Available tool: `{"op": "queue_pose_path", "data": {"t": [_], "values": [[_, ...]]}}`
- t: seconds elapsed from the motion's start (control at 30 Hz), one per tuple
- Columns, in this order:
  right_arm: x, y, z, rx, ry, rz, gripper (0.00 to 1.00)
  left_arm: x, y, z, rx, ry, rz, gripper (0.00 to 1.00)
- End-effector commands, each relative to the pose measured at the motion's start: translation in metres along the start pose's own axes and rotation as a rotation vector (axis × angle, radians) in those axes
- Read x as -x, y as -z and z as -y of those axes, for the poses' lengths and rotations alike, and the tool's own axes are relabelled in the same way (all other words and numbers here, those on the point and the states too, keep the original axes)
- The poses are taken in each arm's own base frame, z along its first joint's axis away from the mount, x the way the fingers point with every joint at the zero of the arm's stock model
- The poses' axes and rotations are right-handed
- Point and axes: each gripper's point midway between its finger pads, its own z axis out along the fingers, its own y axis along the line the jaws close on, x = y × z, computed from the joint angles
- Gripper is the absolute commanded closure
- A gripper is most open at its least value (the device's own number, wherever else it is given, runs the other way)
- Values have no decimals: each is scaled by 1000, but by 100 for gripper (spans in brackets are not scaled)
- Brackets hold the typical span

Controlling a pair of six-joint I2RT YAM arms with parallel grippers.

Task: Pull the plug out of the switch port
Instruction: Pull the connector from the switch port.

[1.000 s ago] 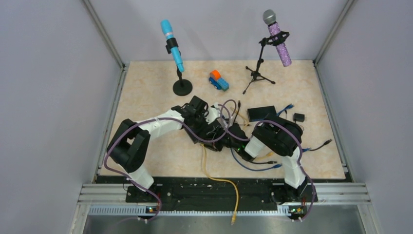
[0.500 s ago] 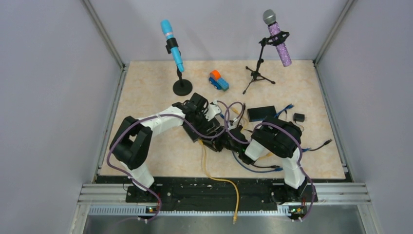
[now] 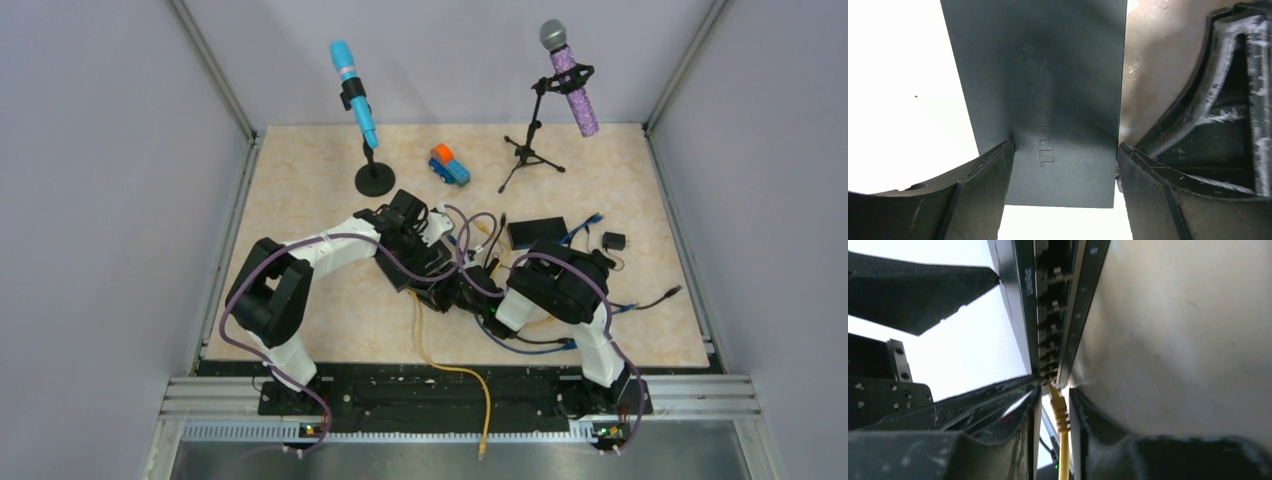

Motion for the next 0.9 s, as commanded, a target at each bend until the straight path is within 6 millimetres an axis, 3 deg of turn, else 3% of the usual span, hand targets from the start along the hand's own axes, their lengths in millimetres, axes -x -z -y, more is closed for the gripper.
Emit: {"op": "queue_pose_path", "data": {"t": [0.0,0.1,0.23,0.4,0.63,0.87], "values": [[15,-19,-6,15,-84,85,80,-48,-15,39,-167,80,-166,21],[15,-18,0,-20,-59,91,84,-49,-15,39,-165,81,-166,22],[20,-16,5,-22,-84,103,100,-49,-16,40,-173,79,-166,23],[14,-9,4,-31,-66,51,100,-55,-20,34,-137,88,-192,23],[-2,17,-12,-8,25,-69,100,-67,-26,26,-80,108,-253,26],[-17,40,-17,41,18,-158,100,-76,-21,7,26,94,-294,27]]}}
